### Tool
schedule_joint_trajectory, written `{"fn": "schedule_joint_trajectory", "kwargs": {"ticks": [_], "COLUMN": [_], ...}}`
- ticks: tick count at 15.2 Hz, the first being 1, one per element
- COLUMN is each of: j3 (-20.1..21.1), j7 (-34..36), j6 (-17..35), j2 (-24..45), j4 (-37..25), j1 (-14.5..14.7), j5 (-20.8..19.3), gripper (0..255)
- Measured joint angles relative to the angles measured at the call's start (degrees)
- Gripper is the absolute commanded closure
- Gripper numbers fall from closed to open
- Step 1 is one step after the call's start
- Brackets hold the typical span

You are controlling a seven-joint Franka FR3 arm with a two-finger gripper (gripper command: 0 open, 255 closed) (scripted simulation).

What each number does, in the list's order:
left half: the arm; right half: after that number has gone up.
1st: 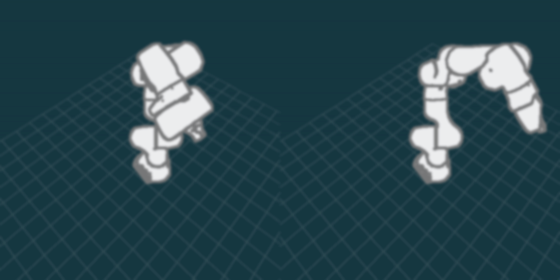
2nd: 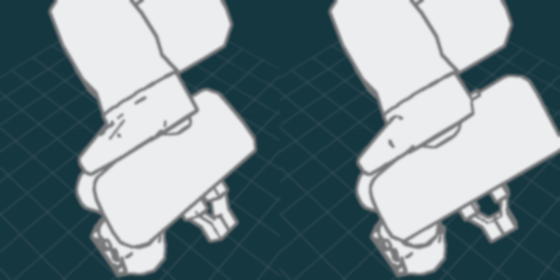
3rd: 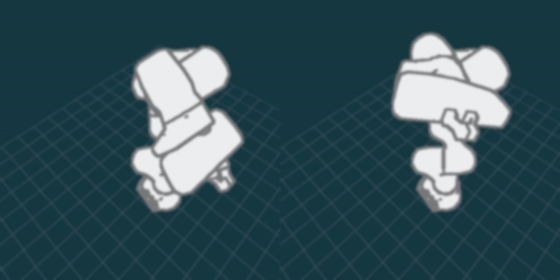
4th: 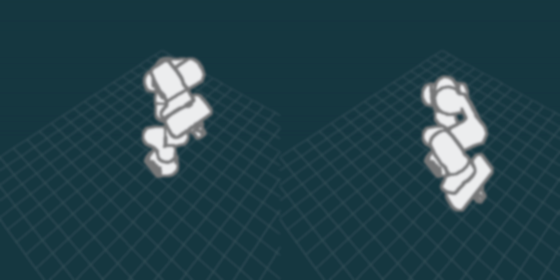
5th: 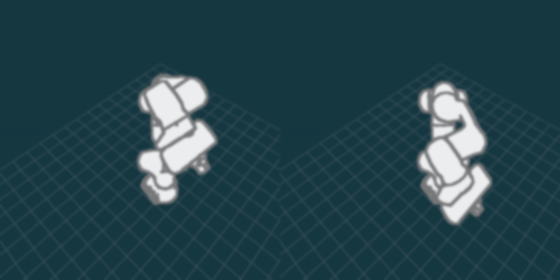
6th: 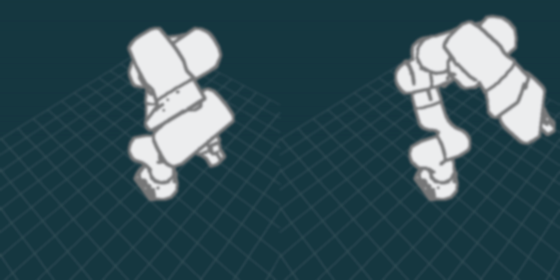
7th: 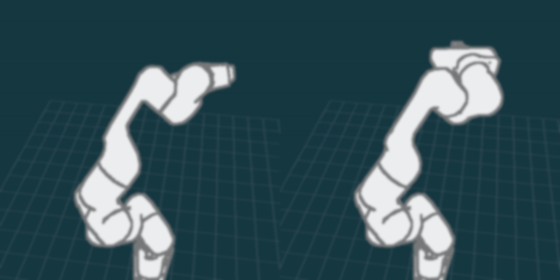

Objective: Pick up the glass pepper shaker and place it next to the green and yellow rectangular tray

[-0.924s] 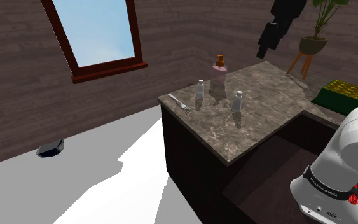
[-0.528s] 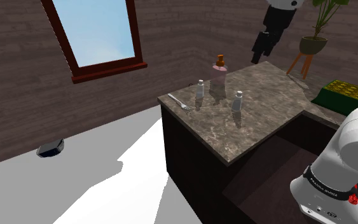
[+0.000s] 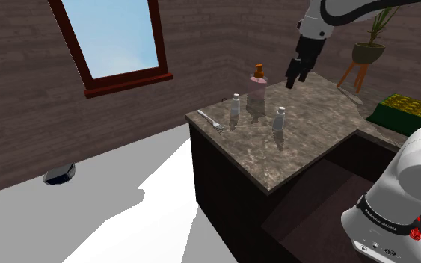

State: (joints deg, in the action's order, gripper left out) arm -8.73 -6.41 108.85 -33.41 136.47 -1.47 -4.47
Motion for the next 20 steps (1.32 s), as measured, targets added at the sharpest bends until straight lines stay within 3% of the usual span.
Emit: {"fn": "schedule_joint_trajectory", "kwargs": {"ticks": [6,12,20], "j3": [-5.80,-10.75,-11.37], "j7": [-5.40,-11.93,-13.82], "j6": [7.88,13.32,19.84], "j2": [10.48,21.81,26.55], "j4": [-0.14,-3.00,-0.55], "j1": [-0.60,-0.81,-0.41], "j5": [1.84,6.12,8.43], "gripper": [0,0,0]}}
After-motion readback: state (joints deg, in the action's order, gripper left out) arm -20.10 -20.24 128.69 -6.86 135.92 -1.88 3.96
